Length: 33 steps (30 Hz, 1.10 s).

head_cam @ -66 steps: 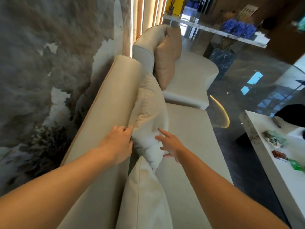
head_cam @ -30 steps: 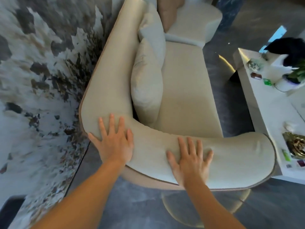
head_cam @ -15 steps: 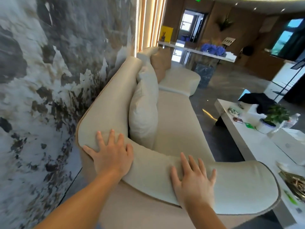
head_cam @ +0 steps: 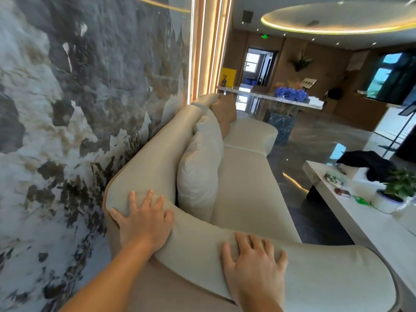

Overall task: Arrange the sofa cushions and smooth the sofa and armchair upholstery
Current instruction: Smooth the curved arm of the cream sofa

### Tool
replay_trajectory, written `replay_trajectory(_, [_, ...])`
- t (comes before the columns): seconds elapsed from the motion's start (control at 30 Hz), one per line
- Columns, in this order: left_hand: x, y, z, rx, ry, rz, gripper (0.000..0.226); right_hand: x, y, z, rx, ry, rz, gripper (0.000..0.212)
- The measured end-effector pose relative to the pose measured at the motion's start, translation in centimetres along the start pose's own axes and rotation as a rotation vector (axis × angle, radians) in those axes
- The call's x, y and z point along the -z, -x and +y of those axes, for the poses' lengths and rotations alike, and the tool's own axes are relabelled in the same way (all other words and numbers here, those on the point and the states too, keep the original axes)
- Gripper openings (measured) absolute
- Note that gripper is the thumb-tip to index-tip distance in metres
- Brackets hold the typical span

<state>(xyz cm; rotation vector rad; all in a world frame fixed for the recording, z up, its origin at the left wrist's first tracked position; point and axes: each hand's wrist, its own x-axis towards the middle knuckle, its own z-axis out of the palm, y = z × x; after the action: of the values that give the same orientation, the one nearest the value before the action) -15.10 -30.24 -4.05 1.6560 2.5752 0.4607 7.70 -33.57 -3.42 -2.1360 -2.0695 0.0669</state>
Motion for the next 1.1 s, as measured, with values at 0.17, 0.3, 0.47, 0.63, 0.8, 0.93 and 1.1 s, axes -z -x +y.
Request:
replay_trajectory(0.17, [0.1,-2.1,-1.0,0.000,-0.002,0.020,0.055,-0.6,-1.3,-1.8,0.001,-0.003,-0.008,0.065])
replay_trajectory(0.3, [0.0,-2.3,-1.1,-0.008,-0.002,0.001,0.055,-0.3,-1.3,-2.0,-0.004,-0.006,-0.002,0.064])
replay_trajectory(0.47, [-0.2,-2.4,-1.1,0.000,-0.035,-0.024,0.054,-0.9,-1.8,-1.9,-0.007,-0.013,-0.064,0.076])
replay_trajectory(0.63, [0.4,-2.1,-1.1,-0.371,-0.147,-0.088,0.051,0.6,-4.2,0.0,0.114,0.026,-0.210,0.081])
replay_trajectory(0.8, [0.5,-2.7,-0.7,-0.438,-0.141,-0.176,0.061,-0.1,-5.4,2.6,0.127,0.085,-0.274,0.090])
replay_trajectory(0.93, [0.6,-3.0,-1.0,-0.418,-0.105,-0.131,0.063,0.0,-5.7,2.4,0.120,0.029,-0.235,0.095])
replay_trajectory(1.1, [0.7,-2.6,-1.3,-0.411,-0.059,-0.207,0.054,-0.8,-5.6,2.8,0.117,0.015,-0.209,0.099])
